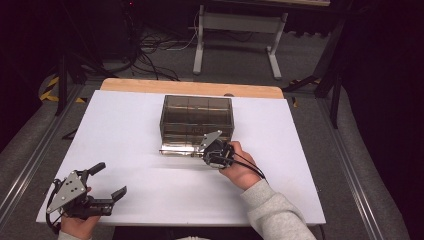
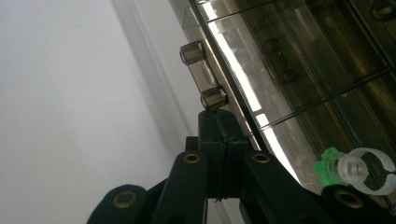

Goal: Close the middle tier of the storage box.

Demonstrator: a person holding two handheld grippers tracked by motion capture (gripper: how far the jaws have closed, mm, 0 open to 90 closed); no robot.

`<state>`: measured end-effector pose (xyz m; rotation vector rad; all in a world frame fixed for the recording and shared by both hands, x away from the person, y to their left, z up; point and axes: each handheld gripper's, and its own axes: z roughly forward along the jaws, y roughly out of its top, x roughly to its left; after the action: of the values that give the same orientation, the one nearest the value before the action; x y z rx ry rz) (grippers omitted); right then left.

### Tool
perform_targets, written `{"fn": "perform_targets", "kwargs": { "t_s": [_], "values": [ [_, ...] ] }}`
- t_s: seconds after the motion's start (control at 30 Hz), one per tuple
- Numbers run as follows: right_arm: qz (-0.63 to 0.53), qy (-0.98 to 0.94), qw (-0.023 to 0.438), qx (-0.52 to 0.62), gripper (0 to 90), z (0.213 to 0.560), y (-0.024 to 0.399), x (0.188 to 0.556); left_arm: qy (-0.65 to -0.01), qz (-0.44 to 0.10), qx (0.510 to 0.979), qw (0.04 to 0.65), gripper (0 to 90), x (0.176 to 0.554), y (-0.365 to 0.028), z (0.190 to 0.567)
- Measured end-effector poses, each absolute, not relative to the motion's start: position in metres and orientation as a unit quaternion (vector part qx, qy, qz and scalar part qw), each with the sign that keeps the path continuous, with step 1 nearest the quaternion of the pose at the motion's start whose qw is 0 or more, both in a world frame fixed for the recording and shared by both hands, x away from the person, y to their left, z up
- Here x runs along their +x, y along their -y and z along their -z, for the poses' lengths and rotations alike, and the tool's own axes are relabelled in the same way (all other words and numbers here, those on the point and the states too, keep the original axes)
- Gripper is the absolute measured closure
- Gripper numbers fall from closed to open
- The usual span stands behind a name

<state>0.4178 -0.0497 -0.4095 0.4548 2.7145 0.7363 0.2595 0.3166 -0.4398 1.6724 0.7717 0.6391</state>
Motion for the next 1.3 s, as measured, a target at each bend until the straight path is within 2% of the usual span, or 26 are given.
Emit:
{"fn": "perform_targets", "kwargs": {
  "t_s": [0.6,1.3],
  "values": [
    [-0.266,-0.926,0.185,0.193,90.0,0.410,0.049,0.424,-0.326,-0.273,0.709,0.562,1.2,0.260,-0.317,0.440],
    [-0.285,-0.908,0.209,0.226,90.0,0.414,0.048,0.437,-0.326,-0.273,0.711,0.560,1.2,0.260,-0.318,0.440]
  ]
}}
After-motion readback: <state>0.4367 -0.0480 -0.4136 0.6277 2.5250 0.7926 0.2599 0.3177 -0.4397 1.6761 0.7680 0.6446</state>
